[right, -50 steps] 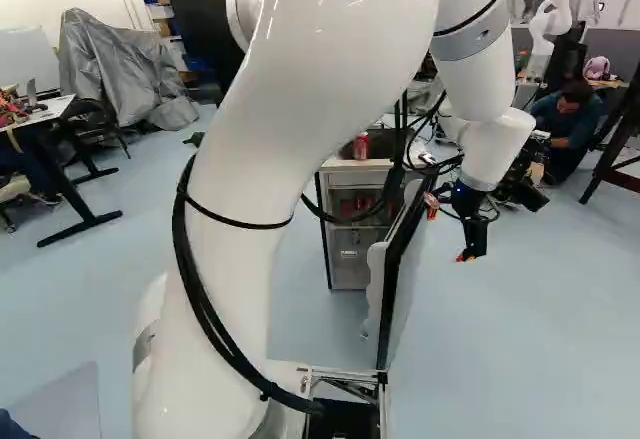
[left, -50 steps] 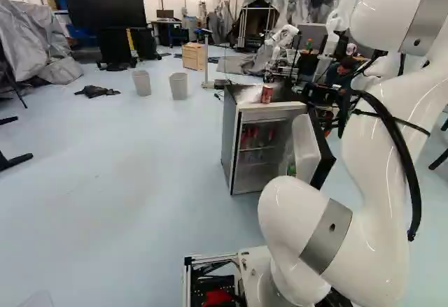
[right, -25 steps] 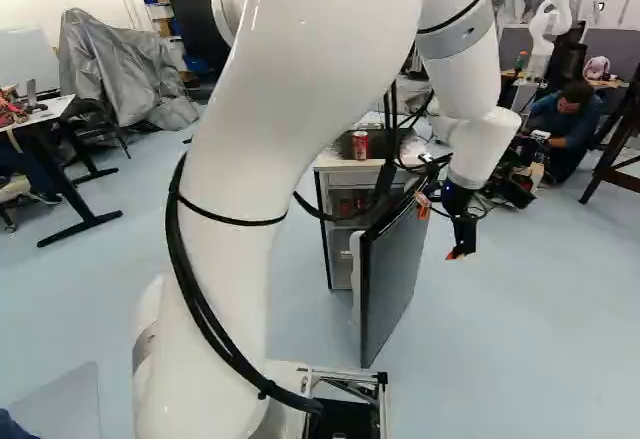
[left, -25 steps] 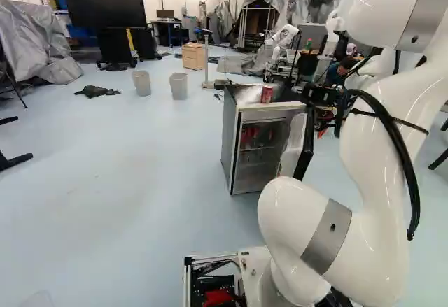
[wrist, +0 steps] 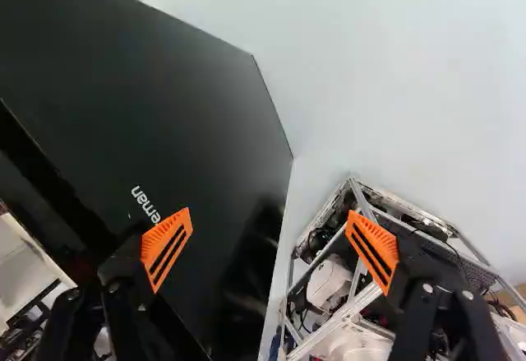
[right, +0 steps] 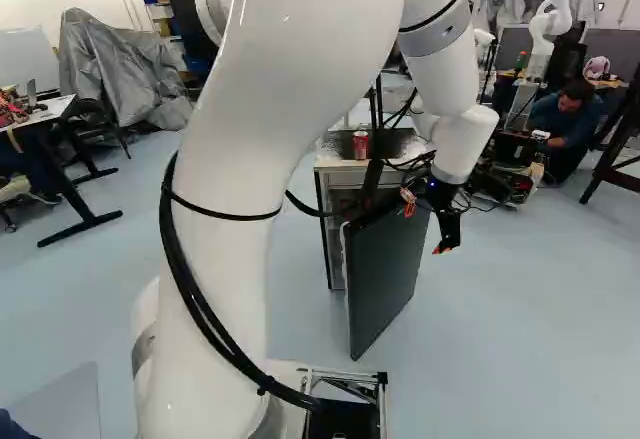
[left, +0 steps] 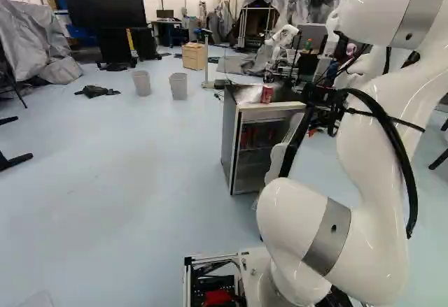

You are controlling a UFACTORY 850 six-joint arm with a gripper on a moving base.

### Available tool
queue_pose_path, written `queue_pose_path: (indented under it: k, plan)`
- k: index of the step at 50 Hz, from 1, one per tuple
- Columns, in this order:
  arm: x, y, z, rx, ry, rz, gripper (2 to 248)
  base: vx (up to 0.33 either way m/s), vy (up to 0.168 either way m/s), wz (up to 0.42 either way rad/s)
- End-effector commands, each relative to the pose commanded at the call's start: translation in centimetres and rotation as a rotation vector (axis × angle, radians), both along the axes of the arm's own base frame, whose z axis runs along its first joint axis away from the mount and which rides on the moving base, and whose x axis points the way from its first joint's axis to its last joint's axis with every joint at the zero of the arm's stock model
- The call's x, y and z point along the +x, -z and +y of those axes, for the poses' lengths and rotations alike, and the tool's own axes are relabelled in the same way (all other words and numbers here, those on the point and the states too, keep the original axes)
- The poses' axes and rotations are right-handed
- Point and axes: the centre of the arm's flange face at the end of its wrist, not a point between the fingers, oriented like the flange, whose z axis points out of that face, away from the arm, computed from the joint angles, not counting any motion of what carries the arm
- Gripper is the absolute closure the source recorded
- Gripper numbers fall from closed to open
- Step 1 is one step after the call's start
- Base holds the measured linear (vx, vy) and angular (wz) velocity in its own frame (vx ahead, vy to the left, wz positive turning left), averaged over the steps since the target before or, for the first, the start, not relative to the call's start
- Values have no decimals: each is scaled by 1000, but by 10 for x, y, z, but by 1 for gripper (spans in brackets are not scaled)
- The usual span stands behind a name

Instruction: Grab a drink from the fridge

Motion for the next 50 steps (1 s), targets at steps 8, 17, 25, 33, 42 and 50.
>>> queue_pose_path:
  k: [8, 17, 25, 33, 42, 50]
  plan:
    - [8, 0, 11, 1, -23, 1, 3, 0, 0, 0]
    - [16, 0, 23, 3, -49, 3, 3, 0, 0, 0]
    - [24, 0, 34, 3, -72, 4, 3, 0, 0, 0]
    - [32, 0, 45, 4, -96, 4, 3, 0, 0, 0]
    - [42, 0, 58, 4, -125, 5, 3, 0, 0, 0]
    - [51, 0, 69, 4, -150, 4, 3, 0, 0, 0]
